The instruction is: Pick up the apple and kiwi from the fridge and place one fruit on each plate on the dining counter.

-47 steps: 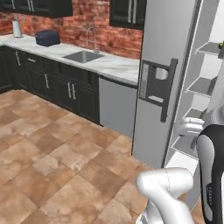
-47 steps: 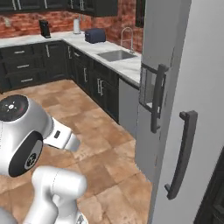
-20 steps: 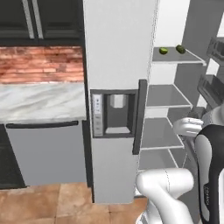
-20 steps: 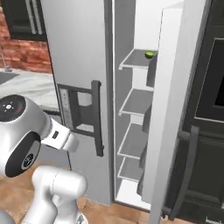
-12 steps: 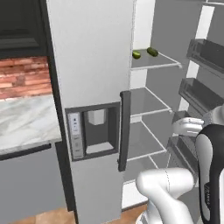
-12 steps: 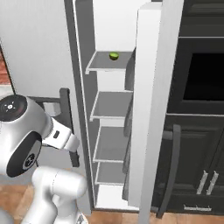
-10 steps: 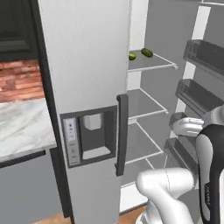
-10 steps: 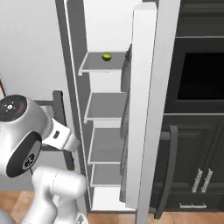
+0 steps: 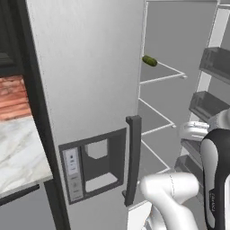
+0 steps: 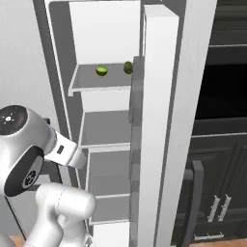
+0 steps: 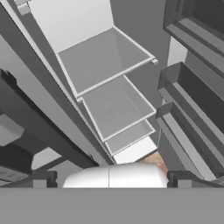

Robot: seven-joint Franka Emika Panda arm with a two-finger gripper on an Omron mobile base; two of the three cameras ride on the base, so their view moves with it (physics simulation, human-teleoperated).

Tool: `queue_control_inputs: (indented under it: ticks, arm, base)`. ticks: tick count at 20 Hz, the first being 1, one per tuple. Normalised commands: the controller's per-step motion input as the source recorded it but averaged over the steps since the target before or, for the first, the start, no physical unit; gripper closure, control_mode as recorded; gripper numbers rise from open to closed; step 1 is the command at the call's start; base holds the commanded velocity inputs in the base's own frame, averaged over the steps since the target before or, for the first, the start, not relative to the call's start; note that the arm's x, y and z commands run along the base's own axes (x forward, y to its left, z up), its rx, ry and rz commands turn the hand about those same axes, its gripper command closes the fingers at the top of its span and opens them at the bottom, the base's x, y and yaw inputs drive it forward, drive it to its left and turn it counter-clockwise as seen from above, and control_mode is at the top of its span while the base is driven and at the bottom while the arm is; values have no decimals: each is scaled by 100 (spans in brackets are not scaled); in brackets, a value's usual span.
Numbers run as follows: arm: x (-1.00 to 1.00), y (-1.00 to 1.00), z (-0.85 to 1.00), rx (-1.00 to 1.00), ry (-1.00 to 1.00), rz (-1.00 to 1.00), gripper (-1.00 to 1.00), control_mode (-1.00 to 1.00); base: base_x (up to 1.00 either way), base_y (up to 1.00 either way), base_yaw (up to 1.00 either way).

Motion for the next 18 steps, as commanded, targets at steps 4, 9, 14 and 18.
queue_control_inputs:
  ticks: [4, 9, 14, 18]
  arm:
    - [0, 0, 0, 0, 0, 0, -100, 100]
    - [0, 0, 0, 0, 0, 0, -100, 100]
    - [0, 0, 0, 0, 0, 0, -100, 100]
    - [0, 0, 0, 0, 0, 0, -100, 100]
  base:
    - [59, 0, -1]
    - [59, -18, 9]
    - [71, -22, 18]
    - [75, -22, 22]
